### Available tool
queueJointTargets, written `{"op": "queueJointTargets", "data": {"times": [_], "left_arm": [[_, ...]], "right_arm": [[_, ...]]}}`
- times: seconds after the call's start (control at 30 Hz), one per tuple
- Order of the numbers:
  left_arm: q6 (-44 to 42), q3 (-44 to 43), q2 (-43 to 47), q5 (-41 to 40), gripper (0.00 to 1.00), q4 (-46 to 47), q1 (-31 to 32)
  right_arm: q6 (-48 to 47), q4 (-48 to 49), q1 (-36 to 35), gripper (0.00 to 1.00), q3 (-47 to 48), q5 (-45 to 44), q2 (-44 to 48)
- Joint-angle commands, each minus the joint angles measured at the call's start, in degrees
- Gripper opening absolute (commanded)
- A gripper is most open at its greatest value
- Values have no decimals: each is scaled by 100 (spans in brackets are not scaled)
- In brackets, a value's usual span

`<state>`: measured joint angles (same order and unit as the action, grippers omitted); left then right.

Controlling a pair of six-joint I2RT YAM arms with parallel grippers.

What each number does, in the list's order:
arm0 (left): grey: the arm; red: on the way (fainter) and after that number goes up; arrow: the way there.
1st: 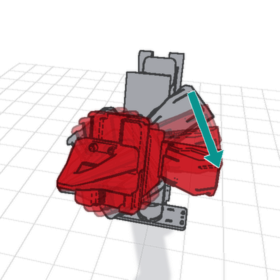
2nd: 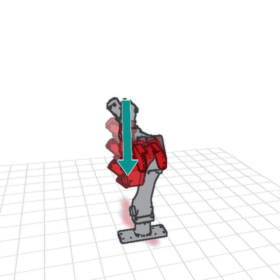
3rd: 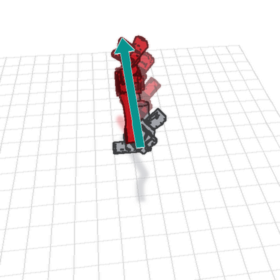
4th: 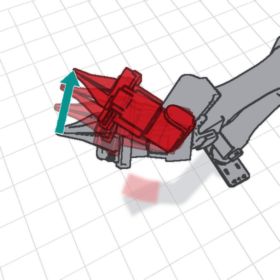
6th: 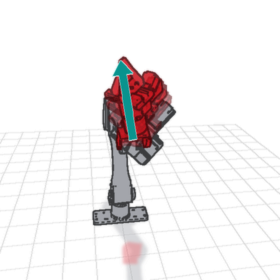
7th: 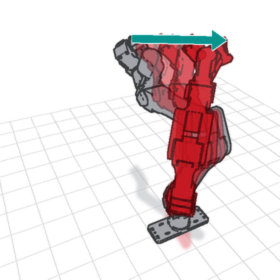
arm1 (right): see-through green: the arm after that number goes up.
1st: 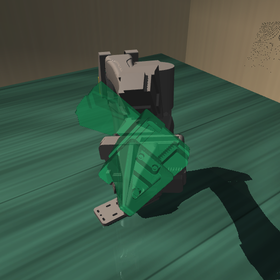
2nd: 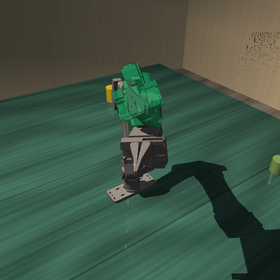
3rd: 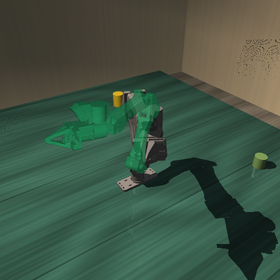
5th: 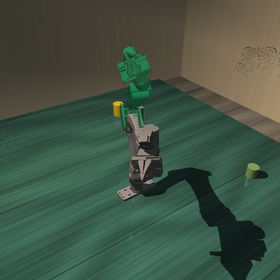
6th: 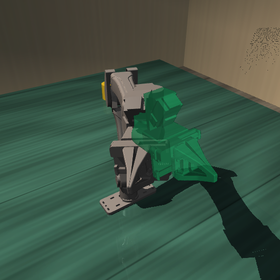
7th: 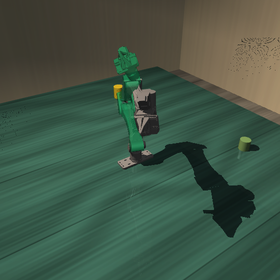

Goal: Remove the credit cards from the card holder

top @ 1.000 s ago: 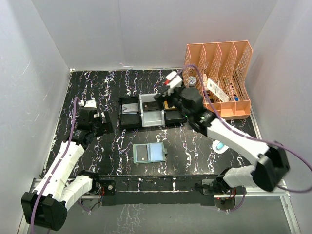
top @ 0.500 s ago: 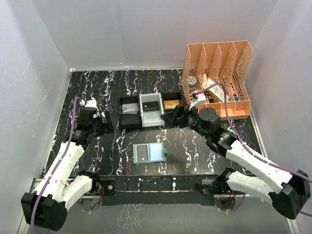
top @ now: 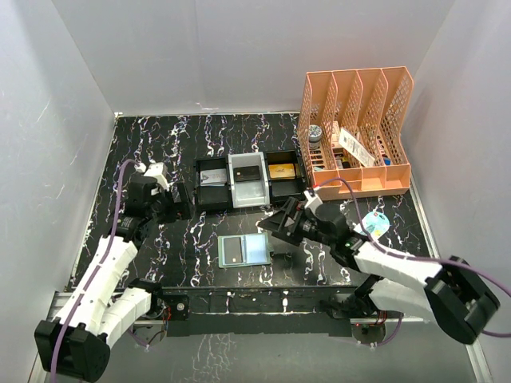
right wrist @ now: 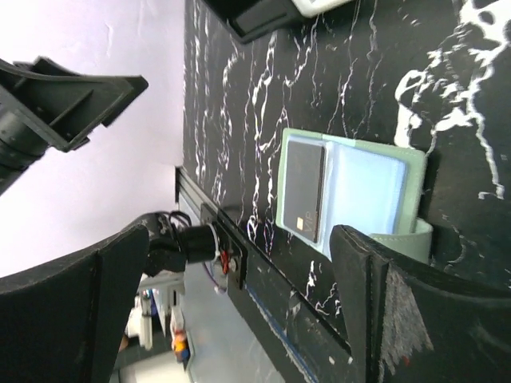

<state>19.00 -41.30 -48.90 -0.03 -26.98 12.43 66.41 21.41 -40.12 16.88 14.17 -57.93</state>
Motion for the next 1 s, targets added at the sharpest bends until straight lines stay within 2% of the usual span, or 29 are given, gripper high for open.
{"op": "queueJointTargets", "data": {"times": [0.0,0.07,0.13,0.17,0.3,0.47,0.6,0.7,0.83,0.97], "left_arm": [[152,21,-361,1422,91,209,-12],[603,236,-466,2380,90,462,-16],[1132,625,-473,3288,87,1046,11],[1402,829,-417,3489,86,1440,80],[2007,1222,139,3088,87,1662,362],[2746,1651,686,3018,85,1863,486],[2767,1684,1133,2721,85,1531,630],[2662,1599,1056,2693,85,1277,640],[2525,1494,750,2640,84,1171,640],[2445,1578,520,2962,76,1460,647]], "right_arm": [[-312,-225,-161,93,1241,658,-748],[-484,-696,-401,88,1472,465,-1016],[-478,-747,-589,85,1503,259,-1157],[-441,-756,-653,84,1486,128,-1203],[-156,-697,-821,78,1304,-350,-1324],[-158,-460,-913,73,1301,-283,-1673],[-162,-450,-984,63,1477,-234,-1981],[31,-351,-1111,60,1434,-561,-2073],[47,-72,-1220,57,1537,-409,-2384],[239,73,-1314,48,1730,-381,-2791]]}}
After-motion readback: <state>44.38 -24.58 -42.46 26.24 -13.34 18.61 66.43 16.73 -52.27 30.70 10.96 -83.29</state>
